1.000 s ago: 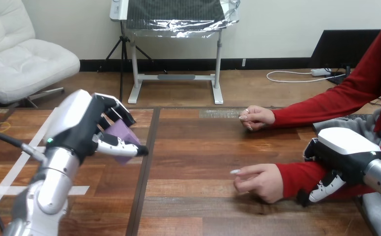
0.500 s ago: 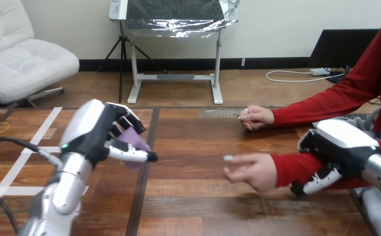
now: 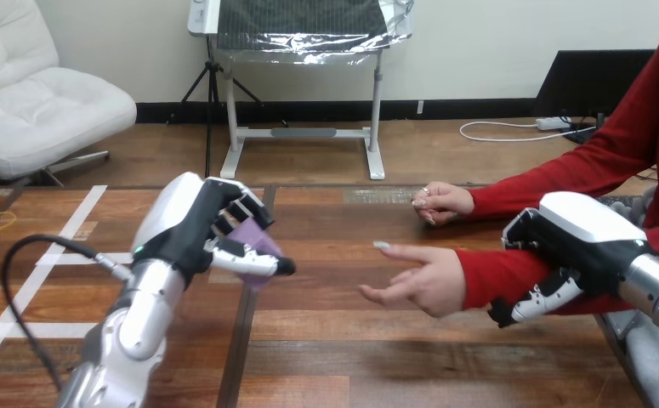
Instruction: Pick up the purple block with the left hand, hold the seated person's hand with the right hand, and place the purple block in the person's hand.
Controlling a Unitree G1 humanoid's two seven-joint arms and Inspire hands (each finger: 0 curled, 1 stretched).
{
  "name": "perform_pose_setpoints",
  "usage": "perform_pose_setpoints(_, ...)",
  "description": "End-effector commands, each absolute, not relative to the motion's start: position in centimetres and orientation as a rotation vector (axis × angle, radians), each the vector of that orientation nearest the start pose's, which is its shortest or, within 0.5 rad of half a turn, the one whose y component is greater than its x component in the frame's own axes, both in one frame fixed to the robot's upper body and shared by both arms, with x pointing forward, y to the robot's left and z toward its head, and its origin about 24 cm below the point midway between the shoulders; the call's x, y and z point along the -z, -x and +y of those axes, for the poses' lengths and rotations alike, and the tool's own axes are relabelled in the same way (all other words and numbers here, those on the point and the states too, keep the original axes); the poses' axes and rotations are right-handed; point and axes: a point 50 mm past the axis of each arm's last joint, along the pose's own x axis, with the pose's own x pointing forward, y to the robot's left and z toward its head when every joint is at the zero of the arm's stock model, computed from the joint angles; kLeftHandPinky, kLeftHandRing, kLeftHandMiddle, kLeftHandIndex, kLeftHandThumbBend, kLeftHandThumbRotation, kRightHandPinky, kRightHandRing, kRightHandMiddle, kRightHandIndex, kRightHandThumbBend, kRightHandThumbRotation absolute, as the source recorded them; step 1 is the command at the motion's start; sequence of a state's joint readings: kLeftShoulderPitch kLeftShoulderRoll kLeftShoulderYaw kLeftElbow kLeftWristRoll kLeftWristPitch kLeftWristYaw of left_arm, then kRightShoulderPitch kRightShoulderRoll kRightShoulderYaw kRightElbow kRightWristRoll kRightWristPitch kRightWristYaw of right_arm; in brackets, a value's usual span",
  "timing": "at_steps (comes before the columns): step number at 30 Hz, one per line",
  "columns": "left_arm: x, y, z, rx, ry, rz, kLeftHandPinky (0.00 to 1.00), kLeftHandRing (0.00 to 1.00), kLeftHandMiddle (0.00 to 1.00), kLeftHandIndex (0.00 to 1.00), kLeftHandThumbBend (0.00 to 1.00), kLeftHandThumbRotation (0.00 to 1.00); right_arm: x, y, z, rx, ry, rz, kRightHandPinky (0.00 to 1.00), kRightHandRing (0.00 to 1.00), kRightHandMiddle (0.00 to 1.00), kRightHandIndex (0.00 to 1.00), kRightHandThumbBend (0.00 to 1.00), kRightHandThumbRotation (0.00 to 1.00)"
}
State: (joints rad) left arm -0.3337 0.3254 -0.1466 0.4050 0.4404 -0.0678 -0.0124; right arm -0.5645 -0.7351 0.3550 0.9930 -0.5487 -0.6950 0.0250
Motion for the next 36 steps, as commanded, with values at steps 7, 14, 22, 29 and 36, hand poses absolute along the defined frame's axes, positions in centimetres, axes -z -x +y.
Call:
perform_pose_setpoints(7,-8.1,-33.8,15.0,0.164,-0.766,-0.164,0.27,0.31,0.37,0.42,0.82,0.0,-7.6,-32.3,-25.3,-0.459,1.21,-0.167,0.19,0.22,0.27,0.27,0.85,0.2)
perform_pose_setpoints(14,-8.2,-34.2,13.5,0.187,-0.746,-0.18,0.24,0.28,0.35,0.43,0.82,0.0,-7.9,-32.4,-24.5,-0.476,1.173,-0.186,0.21,0.24,0.28,0.28,0.84,0.19)
perform_pose_setpoints(22,-8.3,-34.5,12.1,0.207,-0.722,-0.203,0.2,0.23,0.31,0.42,0.83,0.0,-8.1,-32.6,-23.9,-0.491,1.166,-0.192,0.23,0.25,0.3,0.3,0.84,0.22)
perform_pose_setpoints(29,-8.6,-34.9,10.8,0.233,-0.707,-0.215,0.18,0.23,0.31,0.42,0.83,0.0,-8.2,-32.7,-23.3,-0.496,1.147,-0.199,0.23,0.25,0.3,0.29,0.84,0.23)
perform_pose_setpoints(36,-8.9,-35.1,9.7,0.258,-0.69,-0.221,0.24,0.28,0.35,0.42,0.82,0.0,-8.3,-32.8,-22.8,-0.503,1.117,-0.2,0.22,0.24,0.29,0.29,0.84,0.19)
